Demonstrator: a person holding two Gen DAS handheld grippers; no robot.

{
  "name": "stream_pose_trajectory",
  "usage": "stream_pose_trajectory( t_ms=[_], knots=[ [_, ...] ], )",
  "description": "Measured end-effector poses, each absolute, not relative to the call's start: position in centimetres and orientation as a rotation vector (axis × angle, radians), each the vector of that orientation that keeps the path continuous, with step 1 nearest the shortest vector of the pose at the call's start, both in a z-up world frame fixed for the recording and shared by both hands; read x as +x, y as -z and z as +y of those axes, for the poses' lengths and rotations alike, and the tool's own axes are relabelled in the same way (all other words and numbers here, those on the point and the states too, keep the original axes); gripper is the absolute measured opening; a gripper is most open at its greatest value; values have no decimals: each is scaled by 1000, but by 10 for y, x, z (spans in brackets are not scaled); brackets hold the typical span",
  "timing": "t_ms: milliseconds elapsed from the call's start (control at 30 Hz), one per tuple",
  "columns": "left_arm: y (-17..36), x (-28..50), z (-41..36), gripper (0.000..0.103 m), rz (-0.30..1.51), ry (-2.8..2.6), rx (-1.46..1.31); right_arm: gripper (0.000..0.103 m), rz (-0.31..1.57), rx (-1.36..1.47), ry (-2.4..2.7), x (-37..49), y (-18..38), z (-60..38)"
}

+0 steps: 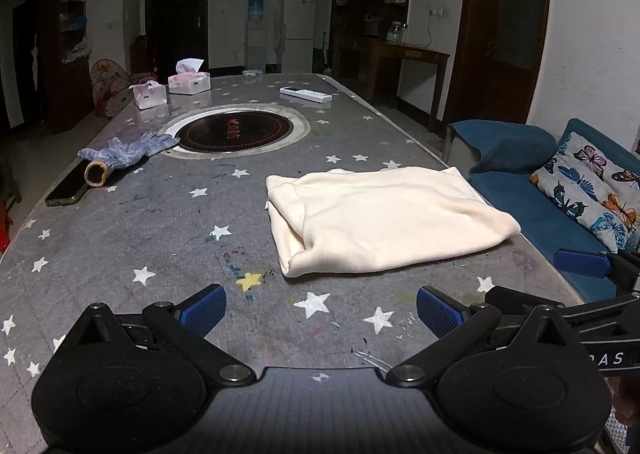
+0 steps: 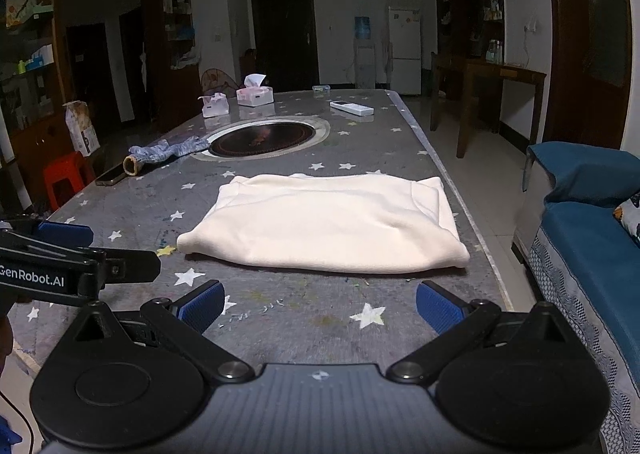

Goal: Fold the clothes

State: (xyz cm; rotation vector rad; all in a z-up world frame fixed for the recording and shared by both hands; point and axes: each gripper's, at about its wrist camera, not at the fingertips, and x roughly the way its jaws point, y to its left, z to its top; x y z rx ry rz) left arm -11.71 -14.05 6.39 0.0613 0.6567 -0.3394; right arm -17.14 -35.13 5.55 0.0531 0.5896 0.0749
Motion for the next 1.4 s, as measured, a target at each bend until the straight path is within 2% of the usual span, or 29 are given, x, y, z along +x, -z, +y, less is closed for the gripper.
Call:
stream_pose_trajectory(
  t_ms=[1400],
  knots=[
    [-70,-143,-150,103,605,336,119,103,552,64,-68,-200,-60,-356]
  ],
)
